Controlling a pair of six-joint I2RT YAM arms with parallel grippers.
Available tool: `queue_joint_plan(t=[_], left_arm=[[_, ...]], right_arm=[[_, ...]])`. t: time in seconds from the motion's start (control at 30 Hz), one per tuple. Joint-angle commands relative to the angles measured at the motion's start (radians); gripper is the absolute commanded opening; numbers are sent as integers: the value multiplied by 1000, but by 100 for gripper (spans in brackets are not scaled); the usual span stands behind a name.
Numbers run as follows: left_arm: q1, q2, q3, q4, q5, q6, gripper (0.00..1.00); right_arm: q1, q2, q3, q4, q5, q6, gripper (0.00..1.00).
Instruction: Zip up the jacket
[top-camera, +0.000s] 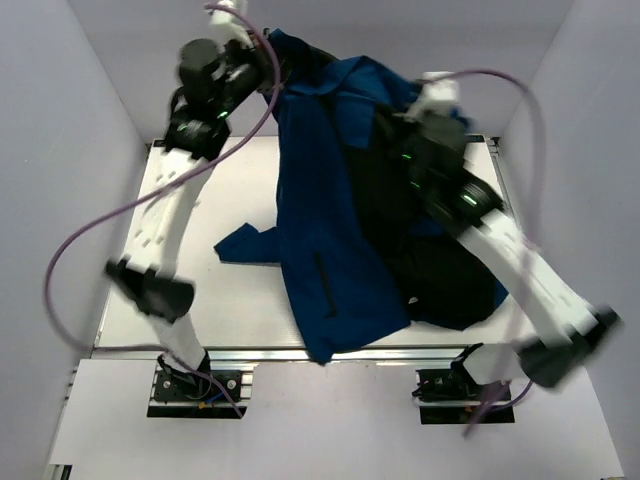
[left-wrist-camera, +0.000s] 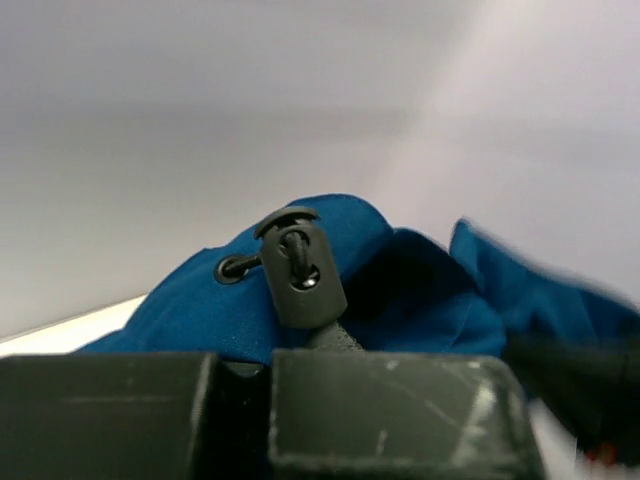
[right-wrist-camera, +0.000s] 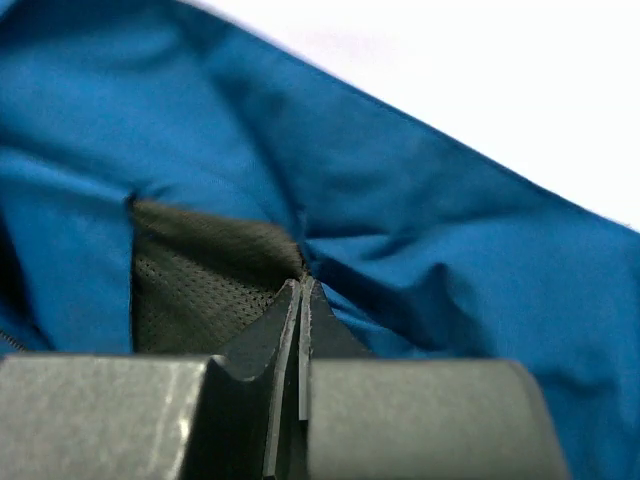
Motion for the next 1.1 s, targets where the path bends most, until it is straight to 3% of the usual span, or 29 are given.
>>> queue_joint_plan(t=[0.0, 0.1, 0.2, 0.23, 0.27, 0.3, 0.33, 0.37, 0.4, 0.43, 0.47, 0.53, 0.7, 0.73, 0.9, 0.97, 1.07], left_arm=[[35, 308, 122, -139, -273, -11, 0], [91, 566, 311, -198, -286, -80, 0], [124, 677, 320, -114, -289, -199, 0], [142, 729, 322, -91, -227, -219, 0], [148, 746, 321, -60, -189, -248, 7], [153, 757, 322, -17, -165, -258, 41], [153, 763, 327, -8, -155, -261, 55], [151, 754, 322, 11, -126, -246, 65], [148, 745, 310, 34, -113, -241, 95], [144, 733, 307, 35, -106, -235, 98], [133, 682, 298, 26, -115, -185, 98], [121, 659, 269, 3, -126, -168, 98], [87, 436, 46, -87, -142, -92, 98], [78, 400, -10, -95, -134, -83, 98], [-19, 213, -418, -121, -131, -80, 98], [-42, 144, -602, -45, -57, -104, 98], [-83, 100, -756, 49, 53, -160, 98]], right_arm=[[-33, 261, 156, -145, 59, 130, 0], [-140, 610, 376, -265, -42, 259, 0], [-191, 818, 589, -341, -160, 318, 0], [-212, 946, 670, -364, -197, 320, 5], [-219, 1002, 832, -444, -309, 304, 19], [-222, 1039, 901, -485, -361, 304, 45], [-222, 1052, 926, -507, -382, 309, 49], [-220, 1023, 832, -494, -412, 307, 57], [-220, 979, 731, -370, -429, 284, 63], [-222, 863, 619, -293, -455, 277, 72], [-222, 753, 359, -174, -479, 263, 83], [-222, 663, 302, -116, -490, 248, 88], [-262, 492, 106, -288, -421, 206, 89], [-310, 436, 60, -361, -413, 238, 89], [-589, 186, -322, -388, -527, 307, 89], [-651, 126, -471, -414, -524, 382, 89], [-791, 29, -668, -369, -522, 439, 89]])
